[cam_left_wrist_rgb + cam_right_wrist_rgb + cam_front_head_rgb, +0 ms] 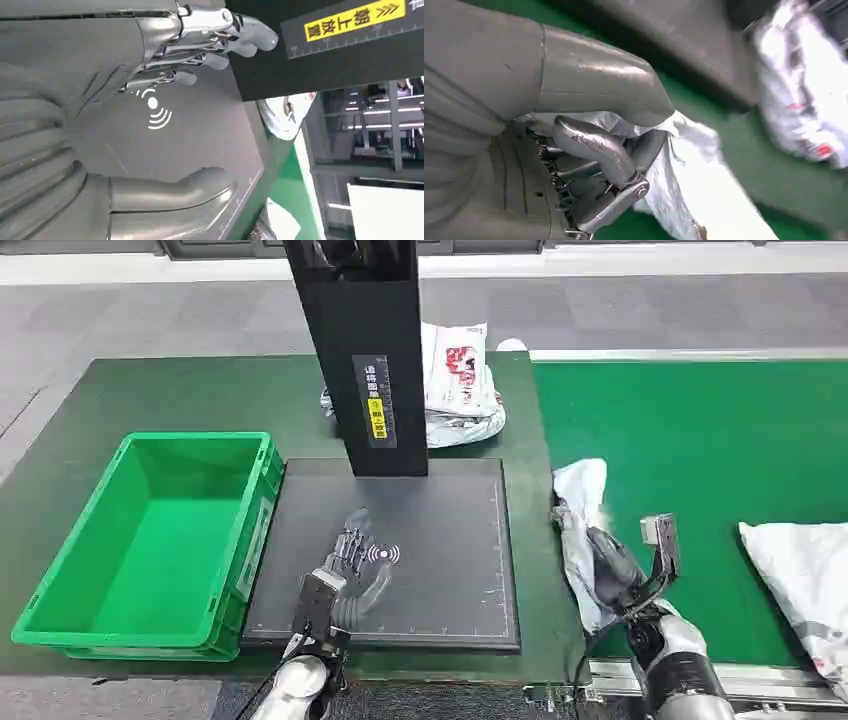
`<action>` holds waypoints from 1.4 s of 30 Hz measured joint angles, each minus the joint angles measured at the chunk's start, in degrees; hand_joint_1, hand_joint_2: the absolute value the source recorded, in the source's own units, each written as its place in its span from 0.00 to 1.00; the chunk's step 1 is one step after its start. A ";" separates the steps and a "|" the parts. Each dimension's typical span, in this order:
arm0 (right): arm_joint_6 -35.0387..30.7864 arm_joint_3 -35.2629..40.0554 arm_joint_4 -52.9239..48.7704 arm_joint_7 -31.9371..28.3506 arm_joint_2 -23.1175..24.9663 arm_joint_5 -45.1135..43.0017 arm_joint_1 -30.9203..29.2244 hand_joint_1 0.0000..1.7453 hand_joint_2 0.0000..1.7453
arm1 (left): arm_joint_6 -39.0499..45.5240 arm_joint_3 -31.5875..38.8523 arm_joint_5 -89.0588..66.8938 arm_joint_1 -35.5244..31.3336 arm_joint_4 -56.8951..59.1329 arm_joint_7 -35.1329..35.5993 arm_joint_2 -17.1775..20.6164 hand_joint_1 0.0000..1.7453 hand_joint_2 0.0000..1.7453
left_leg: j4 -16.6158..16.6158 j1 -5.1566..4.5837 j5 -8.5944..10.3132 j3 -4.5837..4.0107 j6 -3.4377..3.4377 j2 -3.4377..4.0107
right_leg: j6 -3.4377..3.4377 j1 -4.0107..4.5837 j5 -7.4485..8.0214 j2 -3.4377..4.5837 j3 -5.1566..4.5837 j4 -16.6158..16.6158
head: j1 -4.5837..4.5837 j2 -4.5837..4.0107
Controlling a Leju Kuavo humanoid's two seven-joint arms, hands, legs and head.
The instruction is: Moved the parcel from conveyor to table for the left to box.
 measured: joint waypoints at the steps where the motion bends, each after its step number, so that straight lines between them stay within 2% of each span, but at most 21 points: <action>1: 0.09 0.00 -0.61 0.07 0.26 -0.04 -0.06 1.00 1.00 | -0.02 0.00 0.00 -0.04 0.02 0.00 -0.02 0.00 1.00 | -0.07 0.01 0.06 -0.01 -0.08 -0.04 | -0.06 0.01 -0.04 -0.04 0.00 0.03 | 0.00 0.00; 4: 0.61 0.00 -2.44 -0.02 1.40 -1.39 -0.42 1.00 1.00 | -0.11 0.13 -0.09 -0.06 0.15 0.00 -0.07 0.00 1.00 | -0.12 0.02 0.16 0.04 -0.27 -0.08 | -0.11 0.01 -0.05 -0.11 0.01 0.11 | 0.00 0.00; 6: 0.87 0.00 -3.58 0.04 1.92 -2.69 -0.52 1.00 1.00 | -0.24 0.42 -0.57 -0.11 0.15 0.07 -0.20 0.00 1.00 | -0.12 0.02 0.31 0.10 -0.50 -0.37 | -0.14 0.02 -0.06 -0.47 0.00 0.14 | 0.00 0.00; 7: 1.09 0.00 -4.22 0.07 2.10 -3.37 -0.55 1.00 1.00 | -0.26 0.55 -0.70 -0.12 0.15 0.09 -0.26 0.00 1.00 | -0.12 0.02 0.41 0.41 -0.64 -0.58 | -0.15 0.02 -0.05 -0.63 -0.01 0.15 | 0.00 0.00; 9: 1.49 0.00 -5.29 0.11 2.47 -4.28 -0.88 1.00 1.00 | -0.33 0.92 -0.87 -0.12 0.15 0.11 -0.31 0.00 1.00 | -0.11 0.02 0.50 0.38 -0.78 -0.90 | -0.17 0.01 -0.03 -0.92 0.01 0.17 | 0.00 0.00; 16: 2.10 0.50 -9.62 1.53 3.89 -7.37 -1.79 1.00 1.00 | -0.42 1.75 -1.33 -0.04 -0.18 0.28 -0.31 0.00 1.00 | 0.08 -0.05 0.58 0.27 -0.66 -1.76 | -0.11 -0.04 -0.07 -1.80 0.37 0.17 | 0.00 0.00; 26: 3.04 3.27 -13.74 4.11 6.66 -7.17 -2.30 1.00 1.00 | -0.85 1.97 -2.08 -0.04 -0.68 1.16 -0.46 0.00 1.00 | 0.19 -0.12 0.63 0.25 -0.55 -1.96 | -0.07 -0.11 -0.05 -2.08 0.49 0.16 | 0.00 0.00; 34: 3.69 10.30 -14.18 7.76 11.67 -6.40 -3.16 1.00 1.00 | -1.18 1.97 -2.73 -0.88 -0.44 1.81 -1.11 0.00 1.00 | 0.17 -0.07 0.68 0.27 -0.60 -1.96 | -0.08 -0.05 -0.06 -2.07 0.48 0.16 | 0.00 0.00; 38: 3.74 17.82 -14.16 9.20 14.25 -4.92 -2.07 1.00 1.00 | -1.07 1.97 -2.75 -1.02 -0.11 1.97 -1.14 0.00 1.00 | 0.17 -0.06 0.68 0.26 -0.60 -2.00 | -0.10 -0.03 -0.08 -2.07 0.47 0.16 | 0.00 0.00; 42: 3.74 17.82 -14.16 9.20 14.25 -4.92 -2.07 1.00 1.00 | -1.07 1.97 -2.75 -1.02 -0.11 1.97 -1.14 0.00 1.00 | 0.17 -0.06 0.68 0.26 -0.60 -2.00 | -0.10 -0.03 -0.08 -2.07 0.47 0.16 | 0.00 0.00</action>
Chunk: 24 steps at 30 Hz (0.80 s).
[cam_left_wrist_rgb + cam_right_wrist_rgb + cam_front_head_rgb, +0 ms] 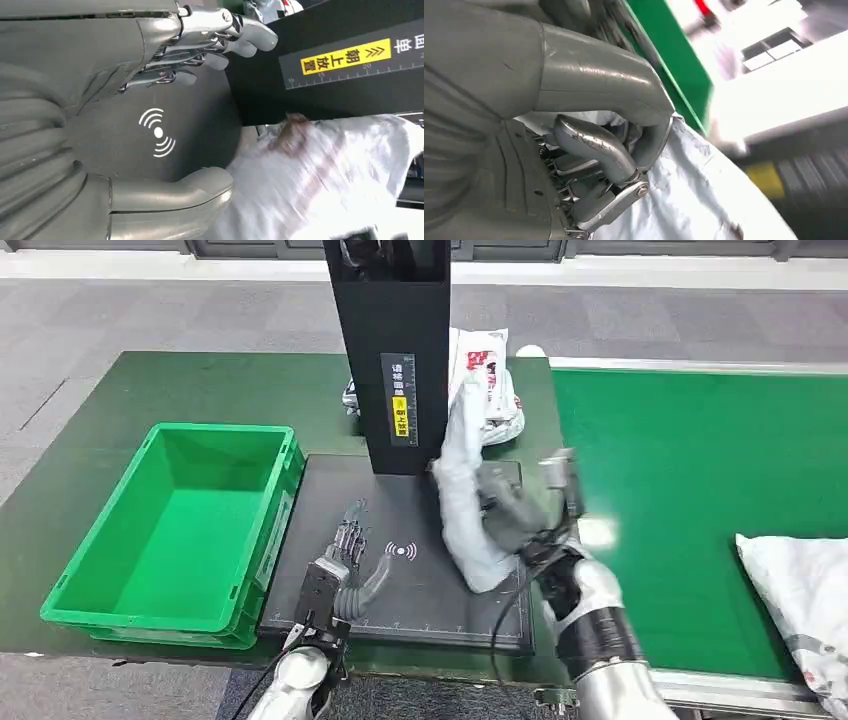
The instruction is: Moved the parcel from conveyor to table for the left to box.
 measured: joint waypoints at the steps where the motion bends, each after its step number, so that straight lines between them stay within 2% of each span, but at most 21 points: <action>1: 0.00 0.00 0.00 0.00 0.00 0.00 0.00 1.00 1.00 | 0.00 0.00 0.00 0.00 0.00 0.00 0.00 0.00 1.00 | 0.00 0.00 0.00 0.00 0.00 0.00 | 0.00 0.00 0.00 0.00 0.00 0.00 | 0.00 0.00; 3: 0.02 0.35 0.00 0.00 0.09 0.00 0.08 1.00 1.00 | 0.00 0.00 0.00 0.00 0.02 0.02 0.00 0.00 1.00 | 0.00 0.00 0.00 0.00 0.00 -0.01 | 0.00 0.00 0.00 0.00 0.00 0.00 | 0.00 0.00; 4: 0.04 1.53 0.00 -0.04 0.39 -0.08 0.22 0.11 1.00 | 0.04 0.00 0.00 0.00 0.04 0.02 0.00 0.00 1.00 | 0.00 0.00 0.00 0.00 0.00 -0.02 | 0.00 0.00 -0.01 0.00 0.00 0.00 | 0.00 0.00; 5: 0.26 5.53 0.02 -0.09 1.09 -0.66 0.78 0.00 1.00 | 0.39 0.00 0.15 0.00 0.07 0.09 0.02 0.00 1.00 | 0.00 0.01 0.00 0.00 0.00 -0.02 | 0.00 0.01 -0.01 -0.01 -0.01 0.00 | 0.00 0.00; 6: 0.11 8.67 0.00 0.11 1.59 -2.13 1.18 0.00 1.00 | 0.85 -0.02 0.44 0.00 0.04 0.26 0.04 0.00 1.00 | 0.00 0.01 0.00 0.00 -0.01 -0.01 | 0.00 0.01 -0.01 -0.01 0.00 0.00 | 0.00 0.00; 7: -0.90 13.90 0.00 0.90 1.99 -5.01 1.79 0.00 0.00 | 1.29 -0.04 1.01 0.05 -0.07 0.42 0.33 0.00 1.00 | 0.00 0.00 0.00 -0.01 0.00 -0.05 | 0.02 0.00 -0.02 -0.02 0.00 0.00 | 0.00 0.00; 8: -1.73 18.15 -0.02 1.29 1.79 -7.43 1.77 0.00 0.00 | 1.44 -0.07 1.11 0.12 -0.11 0.52 0.65 0.00 1.00 | 0.01 -0.02 -0.01 -0.02 0.00 -0.05 | 0.03 -0.02 -0.01 -0.02 0.02 -0.01 | 0.02 0.00; 15: -4.46 24.71 -0.07 1.62 0.79 -9.13 1.63 0.00 0.00 | 1.97 -0.48 1.95 1.05 -0.57 0.55 1.03 0.00 1.00 | 0.02 -0.02 0.00 -0.01 0.00 -0.05 | 0.02 -0.02 -0.01 -0.02 0.02 -0.01 | 0.00 0.00; 24: -9.90 27.92 -0.04 -1.60 -0.75 -5.92 1.34 0.00 0.00 | 3.23 -0.87 0.98 1.87 -0.72 0.52 1.44 0.00 1.00 | 0.02 -0.02 -0.01 -0.01 0.00 -0.05 | 0.03 -0.02 -0.02 -0.02 0.02 -0.01 | 0.02 0.00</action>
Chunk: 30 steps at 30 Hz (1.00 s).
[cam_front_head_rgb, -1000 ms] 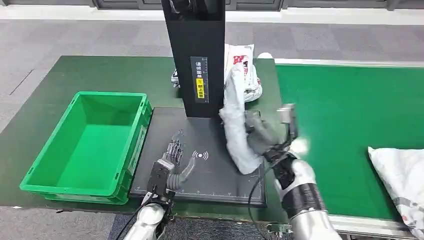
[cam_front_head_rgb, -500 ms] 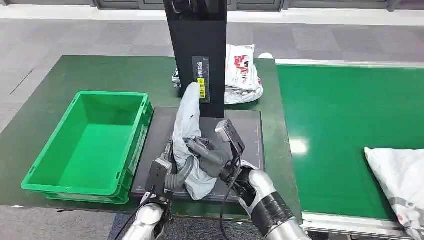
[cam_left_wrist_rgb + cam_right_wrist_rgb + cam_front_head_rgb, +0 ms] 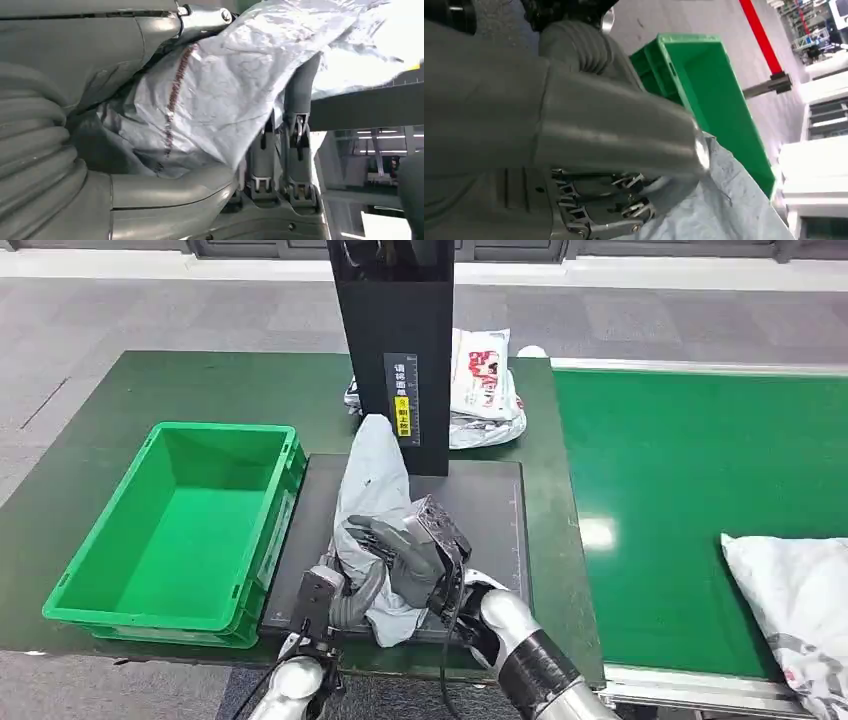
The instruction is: Moved the parcel from conveyor to table for the left to box.
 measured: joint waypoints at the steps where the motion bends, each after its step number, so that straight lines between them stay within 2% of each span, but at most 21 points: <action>1: -0.04 0.02 0.00 0.00 -0.13 -0.02 0.00 0.00 0.00 | 0.00 -0.02 -0.02 0.02 -0.02 0.00 0.04 0.00 1.00 | 0.00 0.00 0.00 0.00 0.00 0.00 | 0.00 0.00 0.00 -0.01 0.00 0.00 | -0.02 0.00; 4: -0.02 0.07 0.02 0.00 -0.44 -0.02 -0.02 0.00 0.00 | 0.00 -0.20 -0.04 0.05 -0.04 0.00 0.20 0.00 1.00 | 0.00 0.00 0.00 0.00 0.00 0.00 | 0.00 0.00 0.00 0.00 0.00 0.00 | -0.02 0.00; 5: -0.02 0.07 0.02 0.00 -0.50 0.00 -0.03 0.00 0.00 | 0.00 -0.20 -0.04 0.05 -0.04 0.00 0.26 0.93 1.00 | 0.00 0.00 0.00 0.00 0.00 0.00 | 0.00 0.00 0.01 -0.01 0.00 0.00 | -0.02 0.00; 6: -0.02 0.07 0.02 0.00 -0.55 0.00 -0.03 0.00 0.00 | 0.00 -0.22 -0.04 0.05 -0.04 0.00 0.28 1.00 1.00 | 0.00 0.00 0.00 0.00 0.00 0.00 | 0.00 0.00 0.01 -0.02 0.00 0.00 | -0.02 0.00; 9: -0.83 0.07 0.02 -0.22 -0.72 0.46 -0.14 0.00 0.00 | 0.28 -0.31 -0.28 0.07 -0.07 0.00 0.42 1.00 1.00 | 0.00 0.00 0.00 0.00 0.00 0.00 | 0.00 0.00 0.01 -0.03 0.00 0.00 | -0.02 0.00; 12: -4.29 0.07 0.02 -1.62 -1.33 3.59 -0.41 0.00 0.00 | 0.96 -0.31 -1.29 0.26 -0.39 0.00 0.72 1.00 1.00 | 0.00 0.00 0.00 0.01 0.00 0.00 | 0.00 0.00 0.00 -0.03 0.00 0.00 | -0.02 0.00; 14: -7.55 0.07 -0.02 -2.14 -2.17 6.67 -0.49 0.00 0.00 | 1.36 -0.28 -2.17 0.76 -0.94 0.13 0.94 1.00 1.00 | 0.00 0.00 0.00 0.02 0.00 0.00 | 0.00 0.00 0.00 -0.02 0.00 0.00 | -0.02 0.00; 17: -15.84 -0.57 -3.18 -0.30 -4.07 14.53 1.04 0.00 0.00 | 1.73 -0.13 -3.39 2.13 -2.52 1.14 1.22 1.00 1.00 | 0.01 -0.01 0.00 0.02 0.01 -0.05 | 0.01 -0.01 0.00 -0.03 0.01 -0.03 | -0.02 0.00; 24: -30.06 -8.25 -23.97 5.07 -8.00 33.21 14.03 0.00 0.00 | 1.88 1.35 -7.54 5.77 -6.31 3.15 1.55 1.00 1.00 | 0.02 -0.04 -0.16 -0.01 0.10 -0.09 | 0.16 -0.05 -0.12 -0.14 0.01 -0.06 | 0.00 0.00; 27: -34.78 -12.88 -33.98 5.33 -8.41 36.24 19.75 0.00 0.00 | 2.38 2.25 -8.46 6.94 -7.48 3.61 1.64 1.00 1.00 | 0.02 -0.04 -0.21 -0.01 0.13 -0.11 | 0.17 -0.06 -0.20 -0.18 0.01 -0.06 | 0.00 0.00; 30: -41.47 -18.32 -44.97 1.92 -8.11 35.93 25.54 0.00 0.00 | 2.56 3.21 -9.84 7.73 -8.48 4.07 1.62 1.00 1.00 | 0.02 -0.05 -0.29 -0.02 0.19 -0.12 | 0.22 -0.06 -0.25 -0.23 0.02 -0.07 | -0.02 0.00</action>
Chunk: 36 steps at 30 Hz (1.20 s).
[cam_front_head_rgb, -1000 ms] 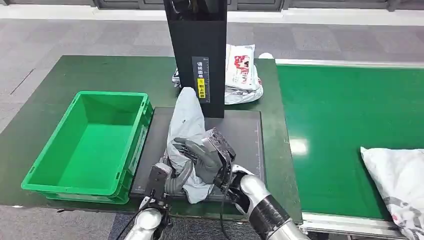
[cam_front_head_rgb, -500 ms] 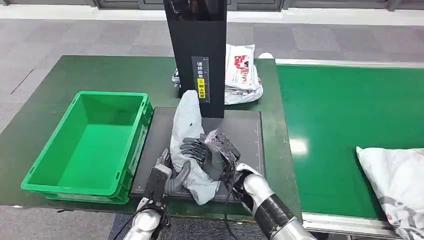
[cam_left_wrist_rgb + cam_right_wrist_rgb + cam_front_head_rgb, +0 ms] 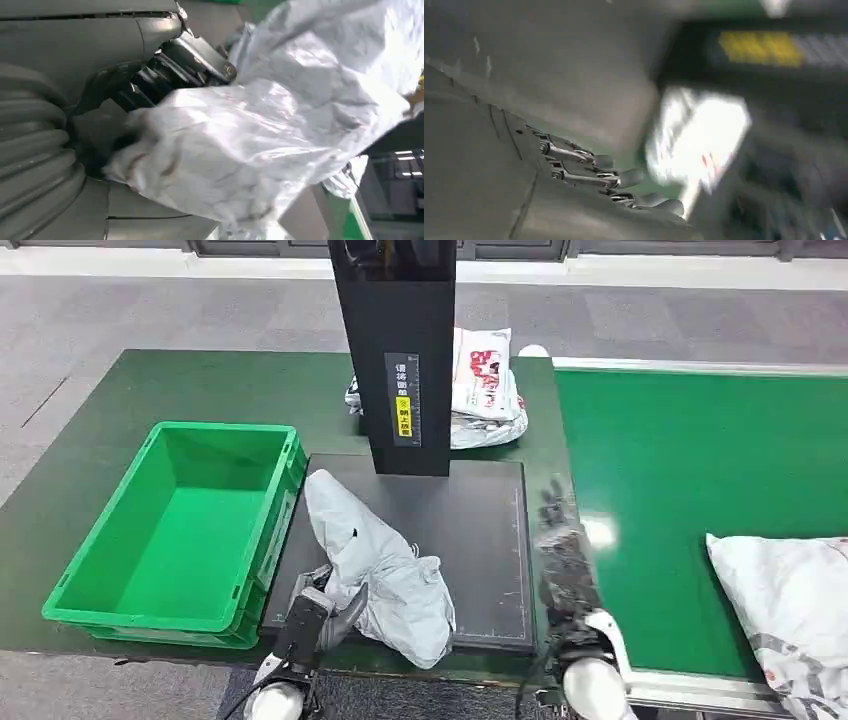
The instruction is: Moved the parcel from conveyor to table for the left to box.
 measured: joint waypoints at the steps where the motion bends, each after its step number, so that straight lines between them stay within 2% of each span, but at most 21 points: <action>1: -3.25 -2.27 -3.92 -2.41 0.43 -1.45 2.16 0.00 0.00 | 0.00 0.17 -0.48 0.22 -0.28 0.04 0.00 1.00 1.00 | 0.00 0.00 -0.02 0.00 0.02 -0.02 | 0.03 -0.01 -0.03 -0.04 0.03 0.00 | 0.00 0.00; 4: -9.57 -8.44 -12.45 -8.33 1.88 -5.62 8.82 0.00 0.00 | -0.26 0.39 -1.27 0.34 -0.37 0.07 -0.15 1.00 1.00 | 0.00 -0.01 -0.08 0.04 0.05 -0.19 | 0.04 -0.01 -0.17 -0.18 0.17 -0.01 | 0.02 0.00; 8: -10.63 -12.63 -18.98 -10.99 3.21 -7.23 14.51 0.00 0.00 | -0.37 0.41 -2.29 0.23 -0.37 0.22 -0.33 1.00 1.00 | -0.01 -0.04 -0.32 0.03 0.05 0.00 | 0.02 -0.05 -0.21 -0.01 0.27 -0.01 | 0.00 0.00; 10: -11.05 -14.03 -20.89 -11.12 3.69 -7.38 16.10 0.00 0.00 | -0.31 0.41 -3.43 0.08 -0.35 0.66 -0.46 1.00 1.00 | -0.01 -0.04 -0.31 0.30 0.04 -0.01 | 0.02 -0.05 -0.25 -0.03 0.31 -0.01 | 0.00 0.00; 15: -11.03 -15.45 -22.67 -10.97 4.37 -7.62 18.05 0.00 0.00 | 2.23 0.41 -8.85 -0.55 -0.92 1.40 -0.81 1.00 1.00 | 0.00 -0.04 -0.27 0.34 0.04 -0.01 | 0.01 -0.05 -0.24 -0.04 0.38 -0.01 | 0.00 0.00; 27: -11.01 -16.32 -23.75 -10.86 4.70 -7.60 19.05 0.00 0.00 | 2.98 0.41 -10.03 -1.09 -2.34 1.64 -1.01 1.00 1.00 | 0.00 -0.05 -0.29 0.36 0.06 0.00 | 0.02 -0.05 -0.26 -0.03 0.39 -0.01 | 0.00 0.00; 28: -10.85 -16.36 -23.79 -10.59 4.70 -7.54 19.16 0.00 1.00 | 4.18 0.39 -11.30 -1.03 -2.78 0.96 -1.01 1.00 1.00 | 0.00 -0.05 -0.29 0.35 0.06 0.00 | 0.02 -0.05 -0.26 -0.03 0.39 -0.01 | 0.00 0.00; 31: -9.78 -16.45 -23.88 -9.72 4.72 -7.27 19.77 0.00 1.00 | 9.65 0.35 -18.77 -0.89 -7.94 0.17 -0.96 1.00 1.00 | 0.00 -0.05 -0.29 0.35 0.06 -0.01 | 0.02 -0.05 -0.26 -0.04 0.39 -0.01 | 0.00 0.00; 36: -7.73 -16.58 -23.85 -9.18 5.29 -6.99 20.54 0.00 1.00 | 19.46 0.20 -33.66 -1.09 -20.33 4.54 -0.02 1.00 1.00 | -0.01 -0.04 -0.29 0.34 0.05 0.00 | 0.02 -0.05 -0.27 -0.03 0.39 -0.01 | 0.00 0.00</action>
